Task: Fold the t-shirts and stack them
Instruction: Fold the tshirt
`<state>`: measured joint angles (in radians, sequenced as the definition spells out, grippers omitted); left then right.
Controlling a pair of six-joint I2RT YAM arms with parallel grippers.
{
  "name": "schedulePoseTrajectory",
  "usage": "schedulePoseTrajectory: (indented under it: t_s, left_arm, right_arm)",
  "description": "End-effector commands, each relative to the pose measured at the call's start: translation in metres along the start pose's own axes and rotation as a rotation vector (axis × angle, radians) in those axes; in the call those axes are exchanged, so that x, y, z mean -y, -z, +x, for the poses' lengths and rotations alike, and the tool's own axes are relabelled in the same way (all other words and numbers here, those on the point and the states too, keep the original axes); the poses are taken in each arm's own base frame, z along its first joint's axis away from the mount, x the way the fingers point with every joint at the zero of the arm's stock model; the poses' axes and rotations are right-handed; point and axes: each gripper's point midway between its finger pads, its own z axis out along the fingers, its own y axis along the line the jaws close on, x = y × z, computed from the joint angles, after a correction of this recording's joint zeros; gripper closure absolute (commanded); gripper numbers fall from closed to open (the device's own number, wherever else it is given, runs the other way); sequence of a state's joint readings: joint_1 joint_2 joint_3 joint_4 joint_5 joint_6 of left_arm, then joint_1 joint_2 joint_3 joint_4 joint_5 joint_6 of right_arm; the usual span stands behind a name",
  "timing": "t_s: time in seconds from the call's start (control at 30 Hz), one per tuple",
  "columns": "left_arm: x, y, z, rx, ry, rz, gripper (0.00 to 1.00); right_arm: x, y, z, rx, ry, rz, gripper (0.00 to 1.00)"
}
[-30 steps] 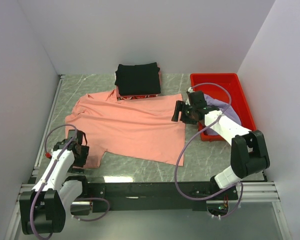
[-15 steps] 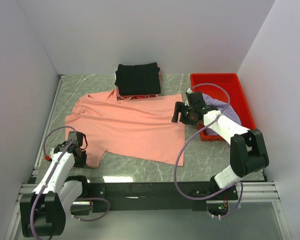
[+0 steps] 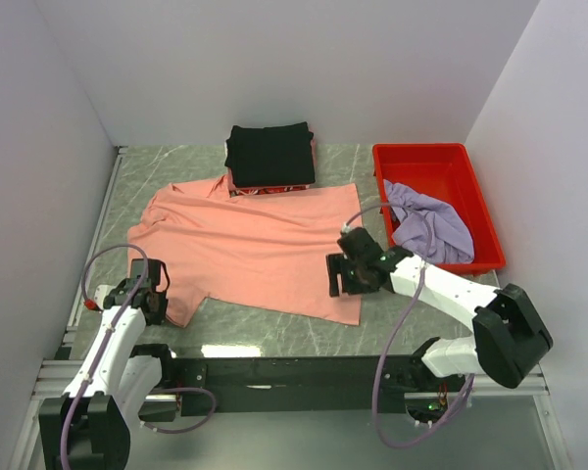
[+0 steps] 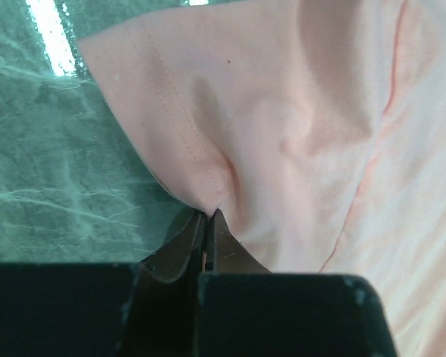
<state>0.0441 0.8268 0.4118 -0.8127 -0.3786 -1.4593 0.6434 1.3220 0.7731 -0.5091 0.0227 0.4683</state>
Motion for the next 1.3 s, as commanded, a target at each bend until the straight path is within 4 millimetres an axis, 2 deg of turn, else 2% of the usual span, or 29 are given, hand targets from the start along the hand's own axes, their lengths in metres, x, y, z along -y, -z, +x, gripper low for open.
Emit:
schedulePoseTrajectory:
  t_s: [0.0,0.2,0.4,0.57,0.67,0.8,0.93,1.07,1.2,1.23,1.27]
  left_arm:
    - [0.008,0.002,-0.007,0.035,-0.017,0.048,1.00]
    - [0.007,0.003,-0.007,0.033,-0.012,0.053,1.00]
    - [0.006,0.003,-0.006,0.029,-0.004,0.058,1.00]
    - [0.006,0.003,-0.007,0.033,-0.002,0.055,0.99]
    - [0.006,0.004,-0.006,0.027,-0.005,0.049,0.99]
    - [0.008,0.009,-0.007,0.019,-0.015,0.051,0.99]
    - [0.012,0.015,-0.007,0.009,-0.006,0.080,0.99]
    - [0.015,0.020,-0.006,-0.004,0.007,0.104,0.99]
    - [0.021,0.029,-0.007,-0.022,0.011,0.132,0.99]
    - [0.023,0.032,-0.006,-0.030,0.007,0.143,0.99]
    - [0.022,0.037,-0.004,-0.047,0.008,0.147,0.99]
  right_arm:
    - [0.012,0.004,0.035,-0.068,-0.042,0.061,0.21]
    - [0.014,0.006,0.074,-0.157,-0.004,0.093,0.22]
    - [0.015,0.004,0.092,-0.187,-0.013,0.057,0.23]
    - [0.012,-0.007,0.094,-0.200,-0.011,0.048,0.26]
    - [0.005,-0.010,0.098,-0.227,-0.007,0.017,0.31]
    - [0.006,-0.009,0.098,-0.235,-0.003,0.026,0.39]
    - [0.006,-0.006,0.099,-0.239,0.000,0.024,0.43]
    - [0.005,-0.005,0.100,-0.249,-0.005,0.026,0.56]
    - [0.005,-0.002,0.104,-0.257,-0.001,0.027,0.58]
    - [0.006,0.000,0.106,-0.263,0.001,0.029,0.61]
    - [0.006,0.001,0.108,-0.267,0.005,0.029,0.77]
